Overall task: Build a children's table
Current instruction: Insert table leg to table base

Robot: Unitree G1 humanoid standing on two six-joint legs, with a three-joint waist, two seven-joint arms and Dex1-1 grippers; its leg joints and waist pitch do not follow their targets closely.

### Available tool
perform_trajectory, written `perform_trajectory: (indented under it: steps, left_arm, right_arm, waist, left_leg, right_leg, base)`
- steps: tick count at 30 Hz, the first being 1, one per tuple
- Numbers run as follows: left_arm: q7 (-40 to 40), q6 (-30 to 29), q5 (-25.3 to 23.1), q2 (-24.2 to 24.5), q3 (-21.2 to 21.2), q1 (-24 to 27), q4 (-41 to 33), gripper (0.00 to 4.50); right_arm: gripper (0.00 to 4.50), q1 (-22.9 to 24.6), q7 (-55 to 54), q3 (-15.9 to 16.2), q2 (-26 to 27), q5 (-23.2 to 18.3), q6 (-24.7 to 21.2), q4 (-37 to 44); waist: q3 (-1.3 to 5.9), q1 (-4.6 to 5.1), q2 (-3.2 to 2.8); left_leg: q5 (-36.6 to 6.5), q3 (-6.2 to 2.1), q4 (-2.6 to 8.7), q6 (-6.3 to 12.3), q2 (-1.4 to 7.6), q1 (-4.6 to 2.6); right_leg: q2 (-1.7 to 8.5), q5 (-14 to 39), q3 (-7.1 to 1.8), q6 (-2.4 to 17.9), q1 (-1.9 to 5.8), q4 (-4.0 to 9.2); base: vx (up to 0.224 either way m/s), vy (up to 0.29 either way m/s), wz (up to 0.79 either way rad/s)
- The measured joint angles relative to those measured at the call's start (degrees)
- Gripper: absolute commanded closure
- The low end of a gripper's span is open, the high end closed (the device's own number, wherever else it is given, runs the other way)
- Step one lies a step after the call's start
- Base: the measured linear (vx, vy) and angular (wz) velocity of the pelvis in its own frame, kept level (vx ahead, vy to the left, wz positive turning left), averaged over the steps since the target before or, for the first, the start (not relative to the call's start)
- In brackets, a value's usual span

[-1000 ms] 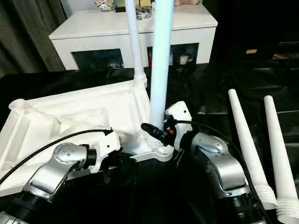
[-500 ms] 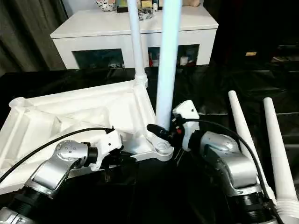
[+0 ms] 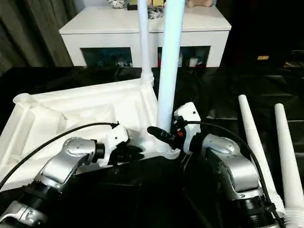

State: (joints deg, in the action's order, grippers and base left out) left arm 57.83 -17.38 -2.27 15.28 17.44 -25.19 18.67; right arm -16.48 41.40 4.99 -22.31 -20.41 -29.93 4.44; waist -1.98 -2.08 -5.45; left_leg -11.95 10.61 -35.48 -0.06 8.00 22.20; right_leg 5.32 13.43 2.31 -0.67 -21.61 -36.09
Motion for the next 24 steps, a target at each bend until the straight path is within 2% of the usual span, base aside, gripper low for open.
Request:
perform_trajectory:
  steps: [5,10,14,17,24]
  left_arm:
    - [-0.60,-0.03,-0.19,-0.13,0.82,-1.13,1.49,3.58]
    - [0.51,-2.72,0.37,-0.27,0.84,-2.47,2.46,3.04]
    - [0.39,-2.64,1.08,-0.88,0.42,-2.66,2.98,2.70]
    - [0.40,-2.60,1.61,-1.26,0.47,-3.27,3.89,2.70]
    - [-2.66,-1.12,0.79,-2.08,0.42,-4.88,6.87,2.62]
  right_arm:
    - [2.64,0.00,-0.19,-0.02,0.02,0.00,0.00,0.00]
    - [2.64,0.00,-0.43,-0.02,0.23,0.01,0.00,0.00]
    - [2.64,-0.01,-0.89,-0.11,0.29,0.00,0.00,0.00]
    - [2.64,-0.01,-0.96,-0.11,0.32,0.00,0.00,0.00]
    - [2.64,-0.01,-1.13,-0.13,0.35,-0.08,0.00,0.04]
  waist:
    - [0.01,-0.04,-0.01]
    - [0.01,0.09,-0.02]
    - [0.04,-0.06,-0.08]
    - [0.04,-0.44,-0.10]
    - [0.04,-0.18,-0.25]
  left_leg:
    - [-0.07,0.00,0.00,-0.11,0.00,-0.10]
    - [-0.06,0.00,0.00,-0.15,0.00,-0.15]
    - [-0.06,0.00,0.00,-0.16,0.00,-0.12]
    - [-0.06,0.00,0.00,-0.15,0.00,-0.10]
    - [-0.06,0.00,0.00,-0.16,0.00,-0.13]
  right_leg:
    - [0.00,-0.04,0.01,0.02,0.11,-0.01]
    - [0.00,-0.07,-0.02,0.04,0.17,0.00]
    - [0.01,-0.07,0.02,0.04,0.17,0.02]
    - [0.02,-0.07,0.02,0.04,0.19,0.07]
    - [0.02,-0.10,0.01,0.03,0.25,0.12]
  base:
    - [0.000,0.000,0.00]
    - [0.000,0.000,0.00]
    - [0.000,0.000,0.00]
    - [0.000,0.000,0.00]
    - [0.000,0.000,0.00]
